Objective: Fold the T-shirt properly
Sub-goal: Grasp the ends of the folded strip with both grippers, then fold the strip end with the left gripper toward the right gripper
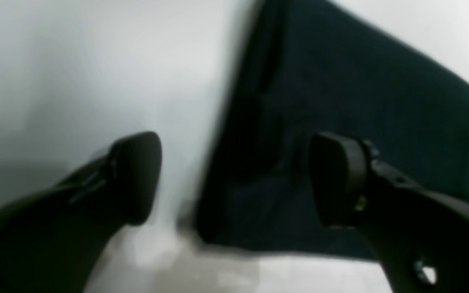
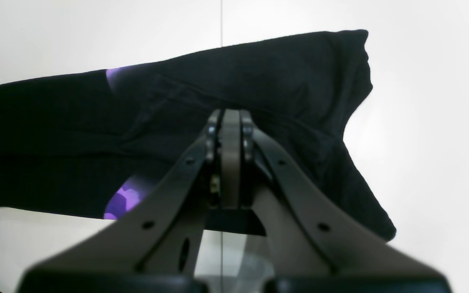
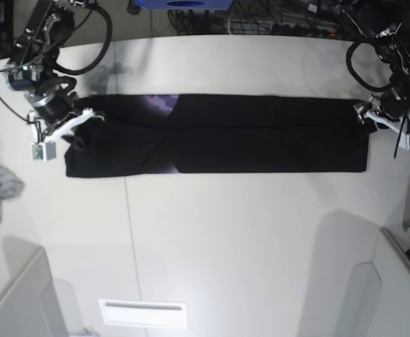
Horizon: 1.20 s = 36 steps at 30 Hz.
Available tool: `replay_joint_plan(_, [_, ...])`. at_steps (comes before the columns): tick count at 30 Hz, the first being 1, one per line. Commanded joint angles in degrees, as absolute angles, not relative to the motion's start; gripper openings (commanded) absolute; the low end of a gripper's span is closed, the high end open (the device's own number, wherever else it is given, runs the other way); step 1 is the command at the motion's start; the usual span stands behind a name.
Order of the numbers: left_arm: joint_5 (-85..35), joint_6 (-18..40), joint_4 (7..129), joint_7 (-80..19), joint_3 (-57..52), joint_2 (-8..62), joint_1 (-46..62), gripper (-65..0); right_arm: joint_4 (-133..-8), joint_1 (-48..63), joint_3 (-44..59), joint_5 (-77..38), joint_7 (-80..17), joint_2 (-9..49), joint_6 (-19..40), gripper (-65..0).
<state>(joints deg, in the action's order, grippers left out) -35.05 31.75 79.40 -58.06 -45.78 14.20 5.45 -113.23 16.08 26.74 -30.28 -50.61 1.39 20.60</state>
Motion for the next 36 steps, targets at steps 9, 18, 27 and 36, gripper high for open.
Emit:
replay_joint_plan(9, [-35.38, 31.96, 69.67, -52.79, -39.69, 15.60, 3.38, -30.1, -114.07, 16.66, 26.86, -31.34, -49.36, 1.80, 20.79, -65.0])
replay_joint_plan(18, [-35.38, 31.87, 73.45, -52.53, -39.96, 17.45, 3.65, -65.0, -114.07, 17.89, 26.86, -31.34, -49.10, 1.80, 20.79, -65.0])
replay_joint_plan(27, [-35.47, 23.87, 100.09, -52.88, -28.70, 12.09, 11.74, -65.0, -114.07, 17.80, 26.86, -31.34, -49.36, 1.80, 20.79, -65.0])
replay_joint_plan(36, [-35.65, 14.46, 101.85, -52.79, -9.80, 6.11, 9.63, -65.0, -114.07, 17.80, 27.21, -31.43, -49.36, 1.98, 20.79, -65.0])
